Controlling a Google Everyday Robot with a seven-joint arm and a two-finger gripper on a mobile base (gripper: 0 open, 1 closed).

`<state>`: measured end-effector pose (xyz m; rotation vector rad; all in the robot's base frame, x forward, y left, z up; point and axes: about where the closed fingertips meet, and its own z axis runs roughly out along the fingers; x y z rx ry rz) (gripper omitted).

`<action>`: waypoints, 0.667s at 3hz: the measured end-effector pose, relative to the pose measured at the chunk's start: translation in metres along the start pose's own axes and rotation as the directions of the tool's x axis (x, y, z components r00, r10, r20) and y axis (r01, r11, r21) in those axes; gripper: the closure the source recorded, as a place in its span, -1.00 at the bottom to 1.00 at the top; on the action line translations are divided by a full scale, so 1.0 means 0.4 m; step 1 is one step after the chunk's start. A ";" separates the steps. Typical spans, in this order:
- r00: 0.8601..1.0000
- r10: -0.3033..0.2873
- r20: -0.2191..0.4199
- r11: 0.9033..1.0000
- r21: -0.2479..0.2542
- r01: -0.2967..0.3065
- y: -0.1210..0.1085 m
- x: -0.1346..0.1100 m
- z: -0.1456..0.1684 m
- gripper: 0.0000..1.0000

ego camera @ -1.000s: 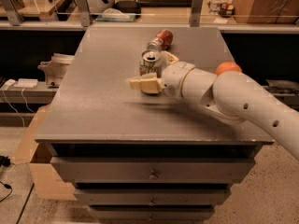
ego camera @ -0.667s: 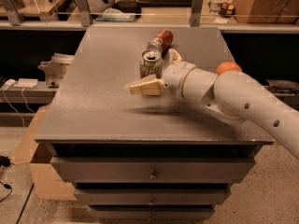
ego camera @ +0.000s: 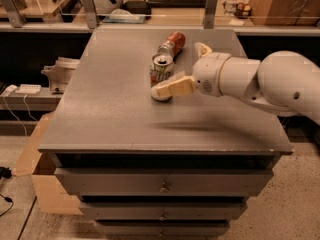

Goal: Place 7up can upright

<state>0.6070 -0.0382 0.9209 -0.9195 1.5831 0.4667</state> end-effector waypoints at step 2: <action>0.996 -0.017 -0.084 0.995 -0.102 0.009 0.015 0.002 -0.097 -1.00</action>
Offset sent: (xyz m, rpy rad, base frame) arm -0.0151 -0.0266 0.0118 -0.0505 0.0371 0.0288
